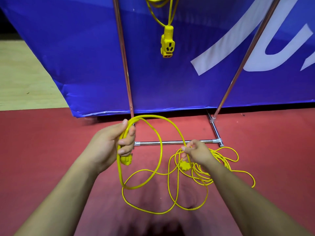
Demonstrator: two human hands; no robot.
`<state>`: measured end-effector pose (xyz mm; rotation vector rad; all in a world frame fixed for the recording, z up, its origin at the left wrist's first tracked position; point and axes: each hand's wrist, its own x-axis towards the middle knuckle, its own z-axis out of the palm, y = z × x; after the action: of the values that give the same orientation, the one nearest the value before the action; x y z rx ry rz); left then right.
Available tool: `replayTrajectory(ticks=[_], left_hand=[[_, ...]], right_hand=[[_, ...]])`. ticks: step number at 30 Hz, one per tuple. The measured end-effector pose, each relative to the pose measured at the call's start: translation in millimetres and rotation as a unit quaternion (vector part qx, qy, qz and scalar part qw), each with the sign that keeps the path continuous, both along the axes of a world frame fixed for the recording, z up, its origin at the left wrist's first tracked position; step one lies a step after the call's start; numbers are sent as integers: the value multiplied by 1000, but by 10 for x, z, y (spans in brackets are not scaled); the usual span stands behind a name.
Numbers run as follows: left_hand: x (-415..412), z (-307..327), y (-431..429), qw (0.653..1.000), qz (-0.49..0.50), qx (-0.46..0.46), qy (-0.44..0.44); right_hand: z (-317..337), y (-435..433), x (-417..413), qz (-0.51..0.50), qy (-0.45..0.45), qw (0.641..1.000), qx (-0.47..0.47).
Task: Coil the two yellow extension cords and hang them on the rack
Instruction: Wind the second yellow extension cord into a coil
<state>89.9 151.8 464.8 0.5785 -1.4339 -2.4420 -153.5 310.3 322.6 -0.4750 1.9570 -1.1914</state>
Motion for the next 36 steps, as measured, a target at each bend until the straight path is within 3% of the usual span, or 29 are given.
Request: replayTrajectory(ticks=[3, 5, 7, 10, 12, 14, 16, 18, 22, 26, 30, 36], left_hand=[[-53, -99, 16, 997, 25, -70, -9], [-79, -150, 8, 992, 43, -114, -35], [-91, -179, 0, 979, 67, -171, -87], [-104, -153, 79, 960, 81, -229, -140], [-115, -128, 168, 963, 47, -221, -144], [-124, -107, 267, 959, -34, -240, -146], [-138, -84, 328, 957, -86, -240, -140], [-149, -70, 315, 980, -51, -165, -94], [-110, -35, 127, 999, 50, -5, -1], [-49, -56, 77, 996, 30, -44, -66], [-35, -65, 119, 987, -36, -92, -126], [-69, -96, 185, 985, -53, -61, -154]], right_hand=[[194, -93, 157, 28, 26, 999, 27], [381, -123, 242, 143, 123, 976, 111], [613, -126, 341, 286, 154, 930, 170], [1046, -111, 528, 448, 76, 876, 162], [1282, -114, 602, 492, 0, 867, 85], [1397, -139, 619, 461, -54, 885, -40], [1412, -171, 562, 363, -96, 915, -149], [1360, -161, 420, 276, -121, 932, -199], [1000, 5, 61, 267, -13, 956, -120], [718, 129, -73, 177, -31, 976, -124], [825, 19, -4, 107, 10, 980, -168], [1228, -144, 375, 196, 146, 954, -172]])
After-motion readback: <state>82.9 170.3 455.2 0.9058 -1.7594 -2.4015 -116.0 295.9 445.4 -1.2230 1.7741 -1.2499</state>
